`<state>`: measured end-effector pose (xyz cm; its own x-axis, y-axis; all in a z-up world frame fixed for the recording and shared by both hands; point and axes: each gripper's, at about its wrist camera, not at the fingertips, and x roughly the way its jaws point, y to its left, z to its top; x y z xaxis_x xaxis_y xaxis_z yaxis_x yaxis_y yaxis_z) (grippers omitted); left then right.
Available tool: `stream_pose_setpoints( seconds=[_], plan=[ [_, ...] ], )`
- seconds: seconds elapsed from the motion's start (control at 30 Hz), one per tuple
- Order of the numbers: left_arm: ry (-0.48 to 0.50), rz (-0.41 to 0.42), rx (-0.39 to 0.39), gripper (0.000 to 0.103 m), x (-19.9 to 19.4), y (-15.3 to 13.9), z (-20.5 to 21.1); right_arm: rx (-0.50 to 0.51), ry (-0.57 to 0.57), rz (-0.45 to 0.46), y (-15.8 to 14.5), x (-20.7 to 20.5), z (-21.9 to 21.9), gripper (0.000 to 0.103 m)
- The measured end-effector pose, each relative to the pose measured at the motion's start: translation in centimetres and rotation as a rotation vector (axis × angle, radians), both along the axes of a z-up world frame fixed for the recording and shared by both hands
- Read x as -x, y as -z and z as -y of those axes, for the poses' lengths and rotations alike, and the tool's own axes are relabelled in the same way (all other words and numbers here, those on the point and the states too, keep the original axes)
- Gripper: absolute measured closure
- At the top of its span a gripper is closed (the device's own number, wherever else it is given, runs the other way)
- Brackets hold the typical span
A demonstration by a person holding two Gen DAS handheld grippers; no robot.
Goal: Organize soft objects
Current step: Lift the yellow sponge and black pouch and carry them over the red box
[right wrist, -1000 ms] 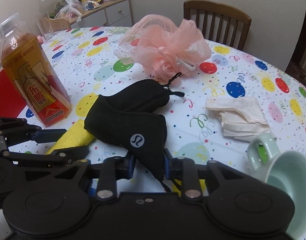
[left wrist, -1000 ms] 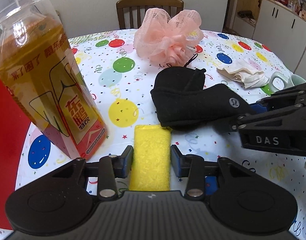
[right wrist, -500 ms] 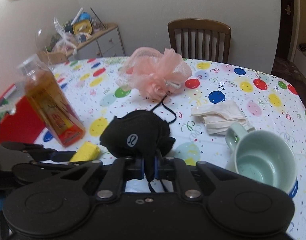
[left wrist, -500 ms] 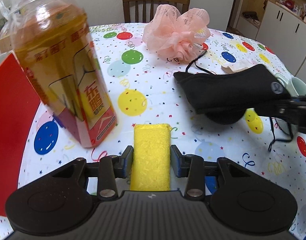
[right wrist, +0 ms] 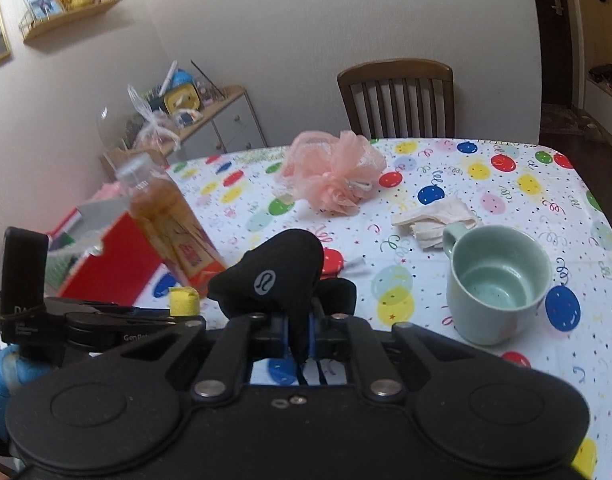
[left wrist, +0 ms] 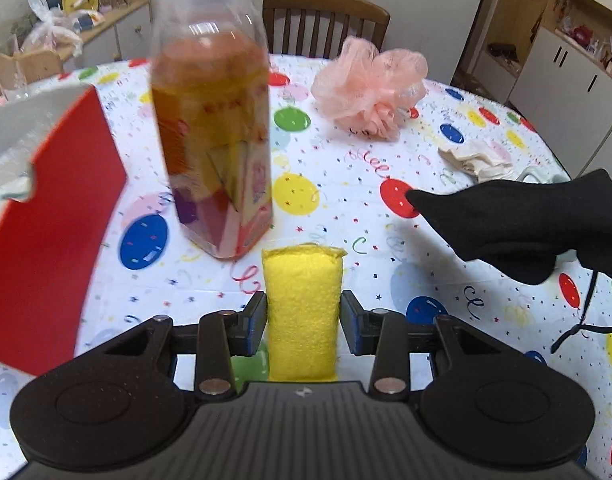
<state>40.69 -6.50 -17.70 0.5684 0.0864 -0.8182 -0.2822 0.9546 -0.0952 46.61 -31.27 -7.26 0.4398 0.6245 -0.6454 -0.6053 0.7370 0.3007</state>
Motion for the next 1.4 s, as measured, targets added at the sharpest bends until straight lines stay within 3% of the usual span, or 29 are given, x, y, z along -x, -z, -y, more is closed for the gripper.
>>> stream_pose_setpoints(
  seconds=[0.3, 0.67, 0.8, 1.4],
  plan=[
    [0.030, 0.081, 0.011, 0.065, 3.2, -4.0, -1.2, -0.067, 0.000, 0.042, -3.4, 4.1, -0.2, 0.095],
    [0.062, 0.117, 0.067, 0.065, 6.7, -7.5, -4.4, -0.119, 0.016, 0.045, -6.7, 6.9, -2.2, 0.095],
    [0.053, 0.122, 0.094, 0.065, 8.1, -8.7, -6.6, -0.134, -0.002, 0.071, -8.0, 8.1, -4.4, 0.095],
    [0.063, 0.192, 0.074, 0.065, 12.0, -15.9, -18.6, -0.189, -0.096, 0.134, -12.3, 10.4, -17.9, 0.095]
  ],
)
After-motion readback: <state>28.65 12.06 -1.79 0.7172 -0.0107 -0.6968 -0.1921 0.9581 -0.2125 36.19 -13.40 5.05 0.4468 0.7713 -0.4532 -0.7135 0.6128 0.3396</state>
